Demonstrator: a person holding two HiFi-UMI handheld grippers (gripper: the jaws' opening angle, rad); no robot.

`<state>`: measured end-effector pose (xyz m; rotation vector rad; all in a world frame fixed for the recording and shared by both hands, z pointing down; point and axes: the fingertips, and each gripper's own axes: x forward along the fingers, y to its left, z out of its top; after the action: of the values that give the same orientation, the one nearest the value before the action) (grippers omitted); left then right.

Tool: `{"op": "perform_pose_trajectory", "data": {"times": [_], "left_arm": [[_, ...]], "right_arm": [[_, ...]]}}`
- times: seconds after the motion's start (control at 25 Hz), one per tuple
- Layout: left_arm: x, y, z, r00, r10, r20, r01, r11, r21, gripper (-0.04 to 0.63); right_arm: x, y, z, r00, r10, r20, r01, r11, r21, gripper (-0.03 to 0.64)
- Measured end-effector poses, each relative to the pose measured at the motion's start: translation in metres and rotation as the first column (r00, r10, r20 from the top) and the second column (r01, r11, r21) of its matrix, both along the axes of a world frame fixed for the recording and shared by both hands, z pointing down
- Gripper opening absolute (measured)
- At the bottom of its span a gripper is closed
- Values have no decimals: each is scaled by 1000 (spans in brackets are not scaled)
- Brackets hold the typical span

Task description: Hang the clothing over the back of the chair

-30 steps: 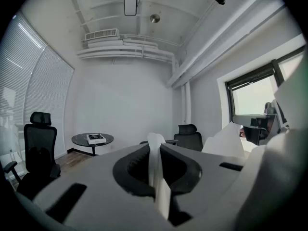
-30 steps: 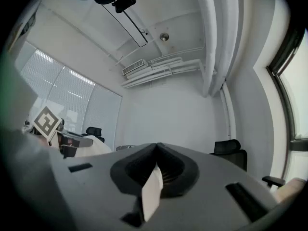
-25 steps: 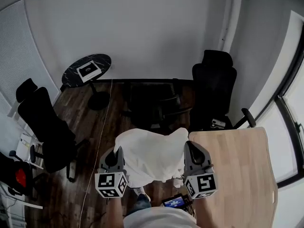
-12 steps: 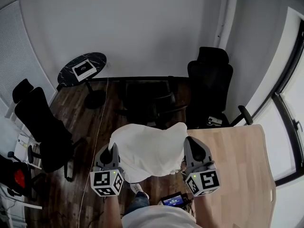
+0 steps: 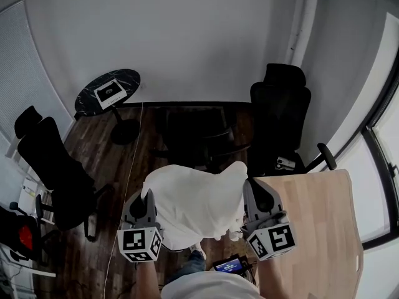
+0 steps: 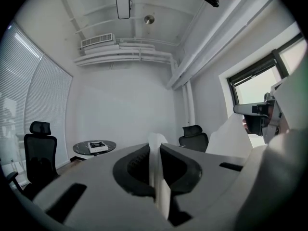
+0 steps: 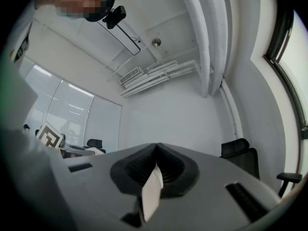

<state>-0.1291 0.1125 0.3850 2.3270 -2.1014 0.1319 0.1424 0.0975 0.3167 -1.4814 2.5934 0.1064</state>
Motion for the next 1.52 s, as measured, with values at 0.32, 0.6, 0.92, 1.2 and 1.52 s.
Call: {"op": "perform_pose_trajectory", "data": {"times": [0.32,0.6,0.92,1.2,1.52], "left_arm": [[-30,-84,-18,999,2,-53,1,999,54,25],[-19,-159,-55,989,137,-57,-130,985,111,25],[11,-219,-52,923,327,-204,-304,943,137,25],[-8,-248,-82,903,346,-254,-303,933,193,25],[-12,-263,-113,886,366,-286,-298,920,254,25]], "right_arm": [[-17,-74,-26,999,-13,31,12,999,31,11],[-40,-140,-53,999,1,35,-5,996,90,11],[-71,-199,7,1000,12,10,-11,999,-37,11],[-99,-224,113,996,-71,-51,53,955,-291,12],[-121,-236,194,974,-228,-3,197,848,-492,290]]}}
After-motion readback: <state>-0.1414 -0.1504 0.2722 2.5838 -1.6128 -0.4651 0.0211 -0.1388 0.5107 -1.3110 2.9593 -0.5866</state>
